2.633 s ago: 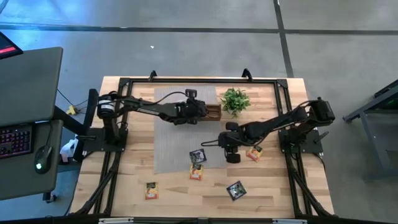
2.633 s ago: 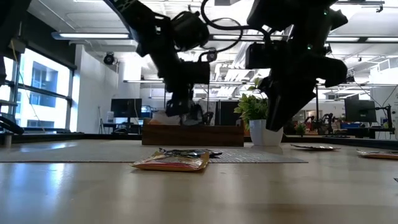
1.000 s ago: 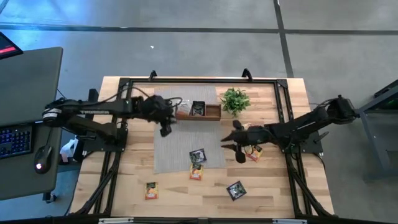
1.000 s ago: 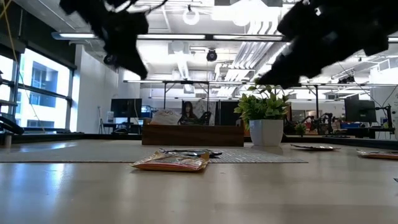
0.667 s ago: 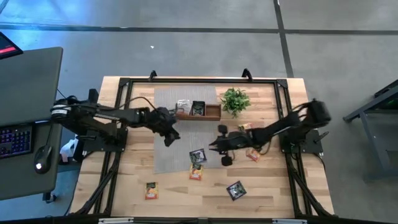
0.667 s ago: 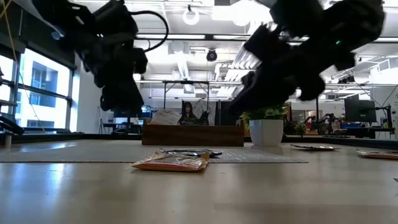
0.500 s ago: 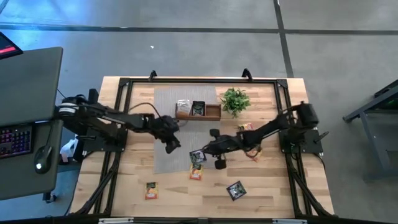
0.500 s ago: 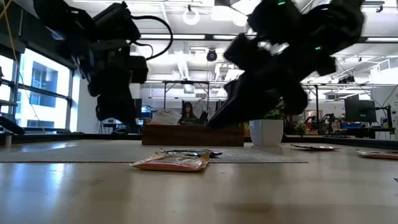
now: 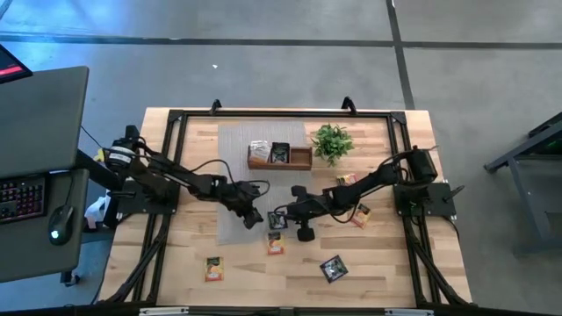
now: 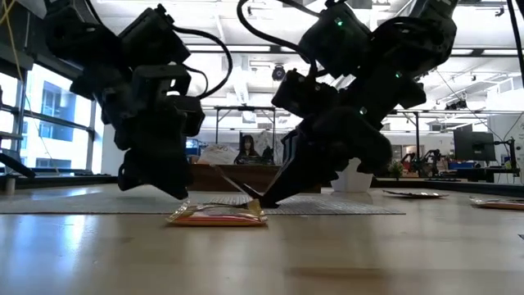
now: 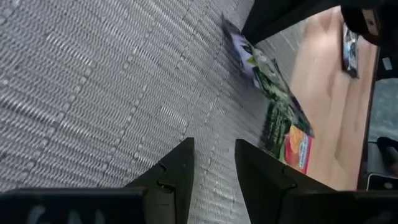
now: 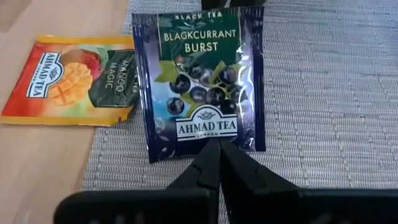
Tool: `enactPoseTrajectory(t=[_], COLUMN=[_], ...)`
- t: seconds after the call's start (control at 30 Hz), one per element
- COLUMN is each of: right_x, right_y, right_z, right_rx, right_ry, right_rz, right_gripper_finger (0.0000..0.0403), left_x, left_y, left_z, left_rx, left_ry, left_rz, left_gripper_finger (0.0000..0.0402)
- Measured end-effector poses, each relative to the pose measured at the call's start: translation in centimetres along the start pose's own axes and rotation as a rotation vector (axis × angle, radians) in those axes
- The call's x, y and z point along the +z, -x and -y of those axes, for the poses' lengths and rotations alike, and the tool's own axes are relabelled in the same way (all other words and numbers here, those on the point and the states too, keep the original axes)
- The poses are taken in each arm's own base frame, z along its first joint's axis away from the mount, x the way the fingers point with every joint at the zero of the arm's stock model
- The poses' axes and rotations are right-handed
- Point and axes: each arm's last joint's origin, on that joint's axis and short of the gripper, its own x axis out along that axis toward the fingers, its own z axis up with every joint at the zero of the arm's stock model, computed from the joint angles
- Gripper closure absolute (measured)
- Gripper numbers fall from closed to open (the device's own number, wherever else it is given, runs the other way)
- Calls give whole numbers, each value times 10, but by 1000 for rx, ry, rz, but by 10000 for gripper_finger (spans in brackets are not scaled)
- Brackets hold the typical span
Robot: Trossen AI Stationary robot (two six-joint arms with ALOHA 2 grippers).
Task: Pick & Place Tea
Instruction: Put the black tea bag in the middle section of the brown wooden organizer
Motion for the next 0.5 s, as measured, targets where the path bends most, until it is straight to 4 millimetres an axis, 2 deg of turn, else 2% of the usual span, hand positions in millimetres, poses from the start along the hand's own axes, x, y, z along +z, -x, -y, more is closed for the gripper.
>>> enactPoseTrajectory(t=[0.3,0.5], right_x=[-1,-1], right_y=[0,-1], right_z=[0,0], right_rx=[1,6], right_ry=[3,4], right_rz=[-3,7], right_gripper_finger=[402,402], left_x=[7,7], left_y=[-2,-2], left_z=[7,8], left_rx=[-82,-106], left_ry=[-13,18], left_rz=[65,44], left_gripper_finger=[287,287])
